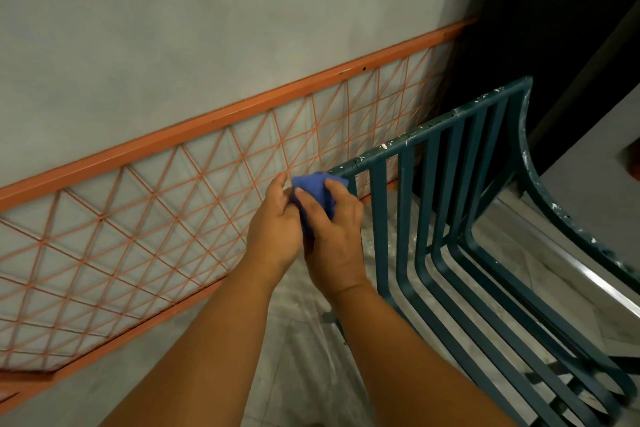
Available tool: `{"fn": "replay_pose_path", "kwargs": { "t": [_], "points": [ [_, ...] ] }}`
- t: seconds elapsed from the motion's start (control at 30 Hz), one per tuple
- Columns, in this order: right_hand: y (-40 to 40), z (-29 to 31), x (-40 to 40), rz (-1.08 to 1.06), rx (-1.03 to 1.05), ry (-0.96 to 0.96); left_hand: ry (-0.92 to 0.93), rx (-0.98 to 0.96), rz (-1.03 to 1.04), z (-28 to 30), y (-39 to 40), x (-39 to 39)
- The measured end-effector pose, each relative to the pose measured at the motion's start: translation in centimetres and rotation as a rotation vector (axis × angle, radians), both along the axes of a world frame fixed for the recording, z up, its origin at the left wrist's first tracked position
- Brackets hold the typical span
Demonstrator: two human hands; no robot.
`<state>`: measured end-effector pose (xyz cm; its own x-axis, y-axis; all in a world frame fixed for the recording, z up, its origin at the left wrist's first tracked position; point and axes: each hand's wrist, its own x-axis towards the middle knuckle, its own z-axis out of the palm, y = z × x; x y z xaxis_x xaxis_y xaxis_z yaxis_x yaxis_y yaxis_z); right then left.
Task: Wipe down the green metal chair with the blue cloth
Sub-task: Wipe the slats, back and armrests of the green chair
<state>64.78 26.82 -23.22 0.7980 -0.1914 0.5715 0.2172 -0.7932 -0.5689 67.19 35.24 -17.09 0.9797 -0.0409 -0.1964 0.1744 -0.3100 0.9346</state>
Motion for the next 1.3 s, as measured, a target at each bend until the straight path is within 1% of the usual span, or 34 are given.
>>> {"fn": "replay_pose_path", "kwargs": {
  "t": [0.1,0.17,0.27,0.33,0.4,0.43,0.47,0.5,0.57,0.63,0.7,0.77,0.8,0.83,0.9,0.97,1.03,1.1,1.13,1.23,1.3],
  "points": [
    [0.2,0.7,1.1,-0.062,-0.245,-0.021,0.002,-0.123,0.035,0.0,0.1,0.1],
    [-0.7,0.0,0.5,-0.028,-0.325,-0.024,0.037,-0.227,0.051,0.2,0.0,0.0],
    [-2.4,-0.3,-0.2,0.013,-0.342,-0.042,0.061,-0.296,0.092,0.3,-0.1,0.0],
    [-2.3,0.8,0.4,-0.011,-0.275,0.021,0.066,-0.328,0.102,0.0,-0.2,0.2],
    [-1.0,2.7,0.9,-0.067,-0.152,0.117,0.062,-0.328,0.112,-0.2,-0.3,0.5],
    [-0.5,3.4,1.1,-0.083,-0.127,0.148,0.062,-0.317,0.117,-0.3,-0.3,0.6],
    [-0.2,3.9,1.1,-0.078,-0.158,0.156,0.059,-0.310,0.129,-0.4,-0.3,0.7],
    [-0.2,4.1,1.2,-0.050,-0.232,0.144,0.053,-0.313,0.140,-0.5,-0.3,0.8],
    [-1.4,4.2,1.3,0.056,-0.390,0.102,0.043,-0.300,0.168,-0.8,-0.2,1.0],
    [-3.3,4.9,1.9,0.140,-0.457,0.119,0.041,-0.281,0.180,-0.7,-0.3,1.1],
    [-4.2,6.0,3.1,0.137,-0.432,0.185,0.031,-0.267,0.180,-0.5,-0.2,1.0],
    [-3.6,6.9,3.9,0.073,-0.340,0.247,0.024,-0.273,0.184,-0.3,-0.1,0.8],
    [-2.9,7.2,4.0,0.060,-0.327,0.268,0.022,-0.272,0.189,-0.3,0.0,0.8],
    [-2.4,7.3,4.2,0.077,-0.351,0.274,0.025,-0.272,0.199,-0.3,0.1,0.9],
    [-2.5,7.1,4.3,0.193,-0.433,0.260,0.017,-0.273,0.228,-0.2,0.4,1.1],
    [-4.0,7.5,5.0,0.271,-0.403,0.276,0.001,-0.254,0.238,-0.3,0.6,1.3],
    [-5.3,8.2,5.9,0.206,-0.296,0.352,-0.007,-0.236,0.237,-0.3,0.8,1.6],
    [-5.7,8.3,6.1,0.082,-0.283,0.406,0.005,-0.241,0.252,-0.3,0.8,1.7],
    [-5.5,8.1,5.8,0.076,-0.309,0.399,0.010,-0.245,0.259,-0.3,0.8,1.8],
    [-5.5,6.7,4.4,0.240,-0.410,0.283,0.005,-0.257,0.253,-0.1,0.6,1.8],
    [-6.8,6.5,4.8,0.254,-0.453,0.262,-0.005,-0.252,0.235,0.0,0.4,1.9]
  ]
}}
